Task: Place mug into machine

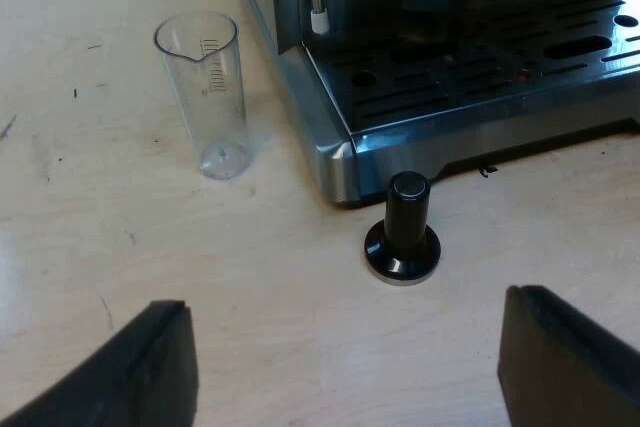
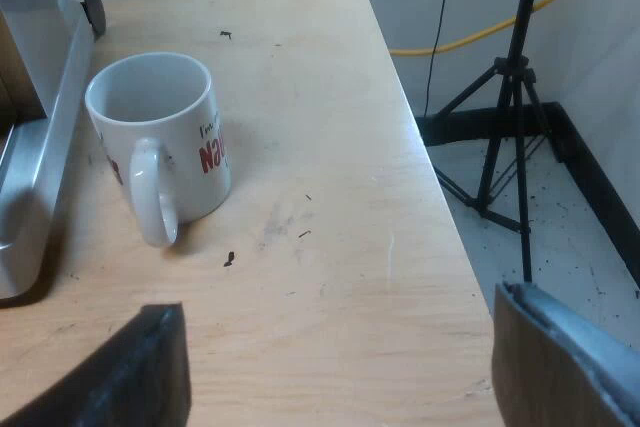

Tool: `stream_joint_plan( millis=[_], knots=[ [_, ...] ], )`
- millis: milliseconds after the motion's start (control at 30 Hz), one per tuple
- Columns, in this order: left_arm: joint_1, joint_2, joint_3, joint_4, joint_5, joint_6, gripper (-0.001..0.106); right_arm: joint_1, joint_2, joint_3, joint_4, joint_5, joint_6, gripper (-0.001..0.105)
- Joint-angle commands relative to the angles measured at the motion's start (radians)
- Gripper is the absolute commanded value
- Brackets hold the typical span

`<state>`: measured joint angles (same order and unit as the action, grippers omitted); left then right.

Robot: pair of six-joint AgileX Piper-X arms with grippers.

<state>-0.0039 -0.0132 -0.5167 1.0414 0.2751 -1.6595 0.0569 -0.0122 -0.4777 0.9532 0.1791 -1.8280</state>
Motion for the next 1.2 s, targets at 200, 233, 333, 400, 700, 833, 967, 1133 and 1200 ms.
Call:
stream_joint_plan(
  millis=[200,233,333,400,700,833,967,1133,1200],
  knots=[
    [-0.005,-0.126,-0.001,-0.024,-0.011,-0.035,0.065,-0.004,-0.034,-0.006,-0.010,0.002,-0.009,0.064],
    [-0.005,-0.115,-0.001,-0.027,-0.011,-0.037,0.065,-0.004,-0.035,-0.006,-0.010,0.002,-0.009,0.064],
    [-0.005,-0.066,-0.013,-0.034,0.003,-0.054,0.065,-0.004,-0.035,-0.031,0.035,0.002,-0.009,0.064],
    [-0.005,-0.027,-0.033,-0.035,0.042,-0.054,0.065,-0.004,-0.031,-0.060,0.093,0.002,-0.009,0.064],
    [-0.053,0.153,-0.190,-0.128,0.064,-0.073,0.065,-0.004,0.052,-0.252,0.267,-0.014,-0.009,0.064],
    [-0.128,0.243,-0.260,-0.137,0.066,-0.073,0.065,-0.004,0.134,-0.321,0.267,-0.076,-0.018,0.064],
    [-0.185,0.325,-0.302,-0.165,0.078,-0.069,0.065,-0.004,0.227,-0.359,0.261,-0.117,-0.018,0.064],
    [-0.255,0.443,-0.336,-0.229,0.100,-0.069,0.065,-0.004,0.360,-0.393,0.217,-0.170,-0.020,0.064],
    [-0.281,0.478,-0.335,-0.260,0.110,-0.069,0.065,-0.004,0.395,-0.398,0.192,-0.170,-0.020,0.064]
  ],
)
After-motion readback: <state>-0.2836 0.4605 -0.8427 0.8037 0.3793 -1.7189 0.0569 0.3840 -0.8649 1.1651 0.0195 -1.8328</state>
